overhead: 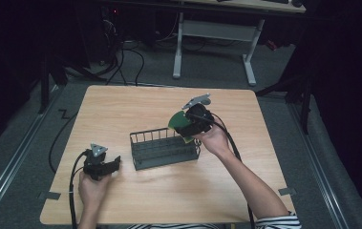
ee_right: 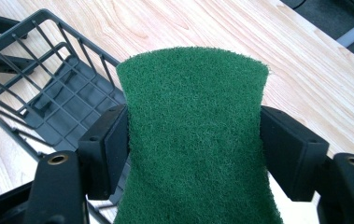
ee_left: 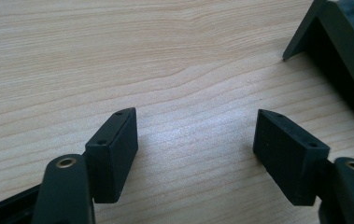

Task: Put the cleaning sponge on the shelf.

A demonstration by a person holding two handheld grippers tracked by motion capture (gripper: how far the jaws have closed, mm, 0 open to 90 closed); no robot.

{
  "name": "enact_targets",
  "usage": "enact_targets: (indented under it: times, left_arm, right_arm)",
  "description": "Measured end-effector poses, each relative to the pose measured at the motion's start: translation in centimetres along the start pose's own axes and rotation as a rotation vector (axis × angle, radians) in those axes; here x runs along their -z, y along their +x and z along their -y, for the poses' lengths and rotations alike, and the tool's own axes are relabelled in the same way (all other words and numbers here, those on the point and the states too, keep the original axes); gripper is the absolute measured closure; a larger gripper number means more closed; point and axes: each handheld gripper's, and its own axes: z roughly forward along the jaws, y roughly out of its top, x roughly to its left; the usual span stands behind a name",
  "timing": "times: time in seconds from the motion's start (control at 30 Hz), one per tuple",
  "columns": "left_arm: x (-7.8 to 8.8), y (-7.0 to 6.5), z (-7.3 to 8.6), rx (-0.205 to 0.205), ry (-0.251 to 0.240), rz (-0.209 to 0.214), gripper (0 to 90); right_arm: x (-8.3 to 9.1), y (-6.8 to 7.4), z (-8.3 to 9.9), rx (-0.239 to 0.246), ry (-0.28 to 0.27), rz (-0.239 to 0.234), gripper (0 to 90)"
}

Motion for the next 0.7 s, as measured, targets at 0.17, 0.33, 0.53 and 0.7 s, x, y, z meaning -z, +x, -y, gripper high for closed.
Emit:
enact_targets:
  times: [0.17, 0.33, 0.53, 0.7]
  left_arm:
    - [0.0, 0.0, 0.0, -0.001, 0.0, -0.001, 31.3]
    - [0.0, 0.0, 0.0, -0.001, 0.0, -0.001, 31.3]
    - [0.0, 0.0, 0.0, -0.001, 0.0, -0.001, 31.3]
    - [0.0, 0.0, 0.0, -0.001, 0.0, -0.001, 31.3]
  right_arm:
    - [-0.8, 0.8, -0.5, 0.005, 0.006, -0.001, 29.3]
    - [-1.3, 1.5, -1.0, 0.008, 0.008, 0.005, 29.2]
    - [-2.4, 1.9, -0.9, -0.01, 0.03, 0.022, 29.2]
    - [-3.0, 2.0, -0.6, -0.01, 0.043, 0.028, 29.1]
